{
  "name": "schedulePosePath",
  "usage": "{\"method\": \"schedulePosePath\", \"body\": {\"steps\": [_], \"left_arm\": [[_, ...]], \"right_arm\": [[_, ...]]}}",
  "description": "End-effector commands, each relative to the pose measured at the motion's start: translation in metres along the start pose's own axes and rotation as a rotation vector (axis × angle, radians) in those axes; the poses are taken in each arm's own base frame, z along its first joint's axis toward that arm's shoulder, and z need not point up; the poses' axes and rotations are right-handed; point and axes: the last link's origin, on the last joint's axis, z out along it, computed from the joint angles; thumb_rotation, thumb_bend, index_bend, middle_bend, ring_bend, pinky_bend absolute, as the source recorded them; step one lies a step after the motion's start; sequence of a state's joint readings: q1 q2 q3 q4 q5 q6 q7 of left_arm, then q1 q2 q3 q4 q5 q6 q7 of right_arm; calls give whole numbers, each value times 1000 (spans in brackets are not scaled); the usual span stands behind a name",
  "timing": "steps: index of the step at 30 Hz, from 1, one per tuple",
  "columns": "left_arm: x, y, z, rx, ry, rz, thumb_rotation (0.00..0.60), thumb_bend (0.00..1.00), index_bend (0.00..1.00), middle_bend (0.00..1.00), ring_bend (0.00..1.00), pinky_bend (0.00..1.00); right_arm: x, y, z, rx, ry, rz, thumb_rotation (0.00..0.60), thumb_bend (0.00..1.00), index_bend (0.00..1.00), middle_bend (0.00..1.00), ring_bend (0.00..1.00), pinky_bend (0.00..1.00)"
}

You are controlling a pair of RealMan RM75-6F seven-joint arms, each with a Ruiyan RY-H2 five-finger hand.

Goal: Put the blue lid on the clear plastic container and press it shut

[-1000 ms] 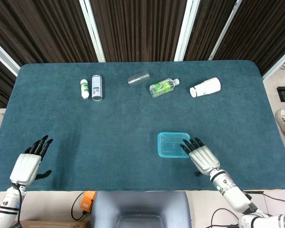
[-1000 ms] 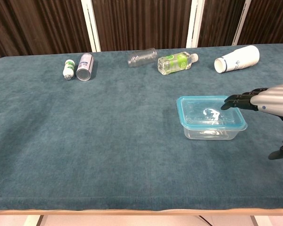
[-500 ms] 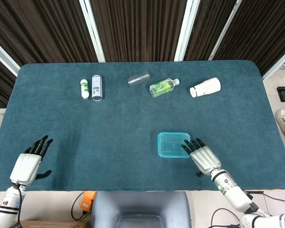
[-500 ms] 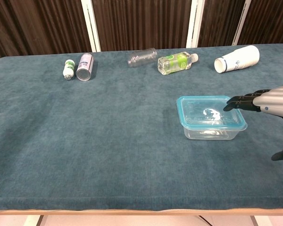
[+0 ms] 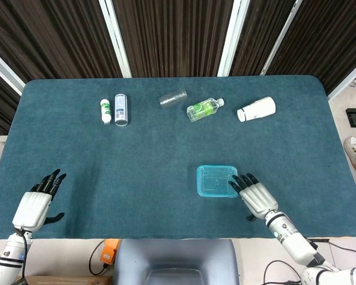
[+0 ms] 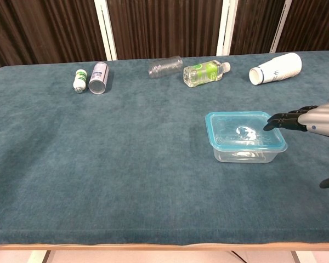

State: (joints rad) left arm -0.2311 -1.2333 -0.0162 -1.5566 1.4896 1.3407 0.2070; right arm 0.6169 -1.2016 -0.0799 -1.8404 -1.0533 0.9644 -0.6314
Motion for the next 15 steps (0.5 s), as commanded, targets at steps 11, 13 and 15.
{"method": "schedulePosePath", "body": {"steps": [11, 13, 15], "left_arm": [[0, 0, 0, -1, 0, 3, 600, 422, 91, 14, 119, 337], [0, 0, 0, -1, 0, 3, 600, 422, 91, 14, 119, 337], [0, 0, 0, -1, 0, 4, 600, 422, 91, 14, 119, 337]], "right_arm": [[-2, 5, -1, -12, -4, 6, 600, 235, 0, 0, 0, 150], [-2, 5, -1, -13, -4, 7, 600, 236, 0, 0, 0, 149], [-2, 6, -1, -13, -5, 7, 600, 236, 0, 0, 0, 149]]}}
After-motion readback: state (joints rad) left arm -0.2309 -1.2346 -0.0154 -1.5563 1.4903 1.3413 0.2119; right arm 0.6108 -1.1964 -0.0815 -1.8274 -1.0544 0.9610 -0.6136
